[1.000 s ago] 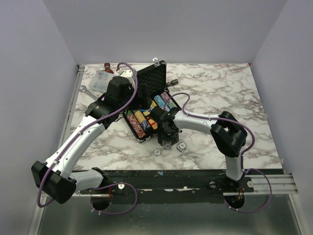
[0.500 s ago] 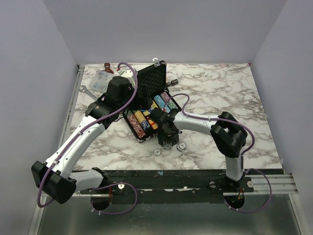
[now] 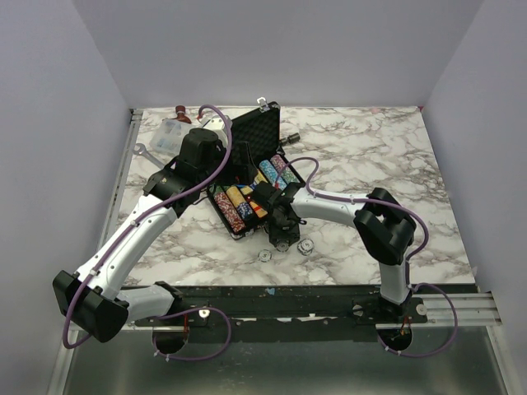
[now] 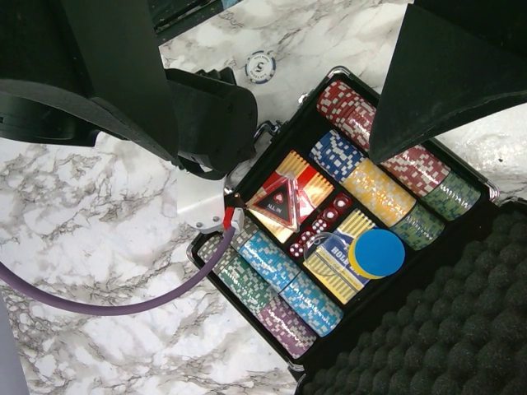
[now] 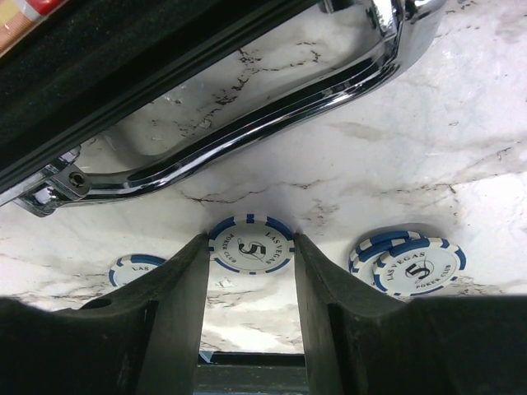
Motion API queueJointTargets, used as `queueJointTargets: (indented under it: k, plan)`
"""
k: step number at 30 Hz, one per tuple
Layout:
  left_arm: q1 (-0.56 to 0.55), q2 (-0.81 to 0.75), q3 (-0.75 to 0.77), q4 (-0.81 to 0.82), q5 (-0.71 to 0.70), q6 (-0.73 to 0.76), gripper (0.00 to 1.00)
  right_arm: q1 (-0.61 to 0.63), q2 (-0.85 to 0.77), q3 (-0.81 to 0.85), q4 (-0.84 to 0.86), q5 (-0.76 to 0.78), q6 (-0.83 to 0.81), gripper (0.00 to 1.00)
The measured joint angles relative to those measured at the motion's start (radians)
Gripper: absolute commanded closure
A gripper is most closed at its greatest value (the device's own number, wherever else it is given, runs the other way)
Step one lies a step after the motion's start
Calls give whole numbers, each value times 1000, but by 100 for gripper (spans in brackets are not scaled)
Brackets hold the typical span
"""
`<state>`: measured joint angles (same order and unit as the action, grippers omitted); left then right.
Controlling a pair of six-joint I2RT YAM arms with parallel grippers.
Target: Pack up texas hold em set
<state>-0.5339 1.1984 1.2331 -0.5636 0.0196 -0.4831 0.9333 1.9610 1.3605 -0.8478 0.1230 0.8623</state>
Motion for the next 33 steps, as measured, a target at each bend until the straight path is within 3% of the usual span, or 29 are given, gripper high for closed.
queueJointTargets:
  k: [17, 26, 33]
  plan:
    - [0, 0, 0, 0, 17, 0, 4, 3, -124, 22, -81, 84, 10, 56]
    - [0, 0, 0, 1, 24, 0, 4, -32, -221, -138, -106, 109, 36, 55]
    - [0, 0, 0, 1, 31, 0, 4, -53, -221, -168, -103, 116, 37, 52]
